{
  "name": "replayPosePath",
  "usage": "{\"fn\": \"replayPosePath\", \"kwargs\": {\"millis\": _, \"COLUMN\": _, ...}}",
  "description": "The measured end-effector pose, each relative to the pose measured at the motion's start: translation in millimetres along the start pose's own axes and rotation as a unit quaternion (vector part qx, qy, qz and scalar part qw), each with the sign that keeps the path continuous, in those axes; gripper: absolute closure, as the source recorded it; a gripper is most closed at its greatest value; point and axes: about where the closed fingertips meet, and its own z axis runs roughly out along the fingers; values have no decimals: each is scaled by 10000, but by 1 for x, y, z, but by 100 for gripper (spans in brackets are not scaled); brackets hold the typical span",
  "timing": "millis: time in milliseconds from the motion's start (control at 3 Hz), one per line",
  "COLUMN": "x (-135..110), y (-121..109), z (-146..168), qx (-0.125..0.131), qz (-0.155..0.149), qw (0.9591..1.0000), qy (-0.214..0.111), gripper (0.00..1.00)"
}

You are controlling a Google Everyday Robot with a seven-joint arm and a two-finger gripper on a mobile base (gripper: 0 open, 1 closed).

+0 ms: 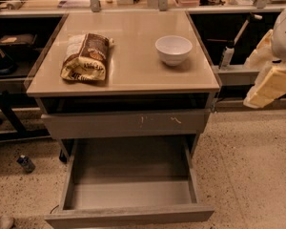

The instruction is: Close middle drawer

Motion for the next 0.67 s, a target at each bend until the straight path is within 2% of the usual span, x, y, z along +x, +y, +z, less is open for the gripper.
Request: {"fn": "replayPosePath", "kwargs": {"millis": 667, "x": 0, "y": 0, "z": 0, "qx": 0, "qz": 0, "qw": 10000, "qy": 0, "gripper": 89}}
